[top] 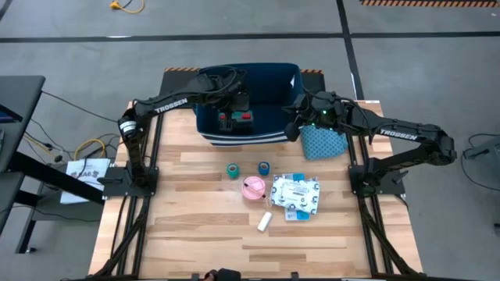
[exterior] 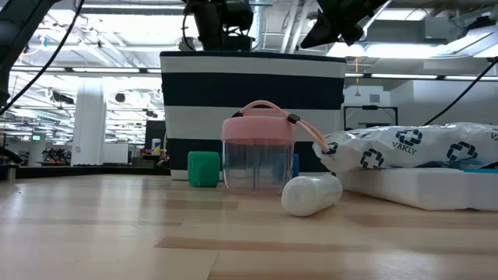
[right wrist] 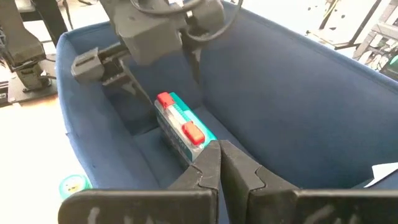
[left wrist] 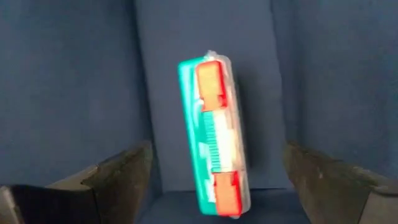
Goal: Pick & place medical supplies in basket/bin
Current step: Put the pink bottle into the bin
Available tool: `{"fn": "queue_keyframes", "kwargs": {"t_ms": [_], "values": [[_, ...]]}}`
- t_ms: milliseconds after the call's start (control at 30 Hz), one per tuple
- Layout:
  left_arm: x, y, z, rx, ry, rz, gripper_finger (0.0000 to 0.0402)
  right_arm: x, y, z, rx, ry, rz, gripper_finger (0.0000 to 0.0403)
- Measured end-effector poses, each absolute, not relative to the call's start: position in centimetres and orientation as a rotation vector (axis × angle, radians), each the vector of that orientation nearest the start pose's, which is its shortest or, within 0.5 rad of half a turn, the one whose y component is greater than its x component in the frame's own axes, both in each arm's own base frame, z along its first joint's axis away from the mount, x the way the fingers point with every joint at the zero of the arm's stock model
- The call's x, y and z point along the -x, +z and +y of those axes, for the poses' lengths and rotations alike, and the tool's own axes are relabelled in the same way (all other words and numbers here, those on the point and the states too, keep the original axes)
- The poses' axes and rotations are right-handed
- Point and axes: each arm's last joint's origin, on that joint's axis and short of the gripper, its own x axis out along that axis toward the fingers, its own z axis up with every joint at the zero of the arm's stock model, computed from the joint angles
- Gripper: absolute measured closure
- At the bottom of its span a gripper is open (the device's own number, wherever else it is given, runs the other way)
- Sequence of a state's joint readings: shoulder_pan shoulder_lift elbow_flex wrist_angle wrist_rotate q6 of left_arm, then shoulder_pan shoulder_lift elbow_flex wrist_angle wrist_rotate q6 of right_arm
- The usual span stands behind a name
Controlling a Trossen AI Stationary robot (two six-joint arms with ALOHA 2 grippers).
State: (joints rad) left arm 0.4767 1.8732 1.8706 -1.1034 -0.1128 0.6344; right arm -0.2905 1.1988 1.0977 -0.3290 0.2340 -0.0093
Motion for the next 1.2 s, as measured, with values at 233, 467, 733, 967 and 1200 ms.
{"fn": "queue_keyframes", "kwargs": {"t_ms": [233,467,733,967,1200], "values": [[-33.0,35.3,17.7,-0.416,0.266,1.176,0.0054,-24.8,34.4,-8.1,-0.003,-0.516,0.437,0.0403],[-30.4,39.5,16.1,-0.446,0.349,1.039,0.0054,-24.8,34.4,-8.1,0.000,-0.516,0.438,0.0403],[-25.3,45.4,11.8,-0.336,0.342,0.771,0.0054,-24.8,34.4,-8.1,0.046,-0.506,0.450,0.0403],[-21.1,48.1,8.4,-0.106,0.304,0.623,0.0054,-24.8,34.4,-8.3,0.090,-0.503,0.462,0.0403],[-19.5,48.5,5.9,0.044,0.181,0.599,0.0054,-24.7,34.6,-8.7,0.119,-0.510,0.460,0.0403]]}}
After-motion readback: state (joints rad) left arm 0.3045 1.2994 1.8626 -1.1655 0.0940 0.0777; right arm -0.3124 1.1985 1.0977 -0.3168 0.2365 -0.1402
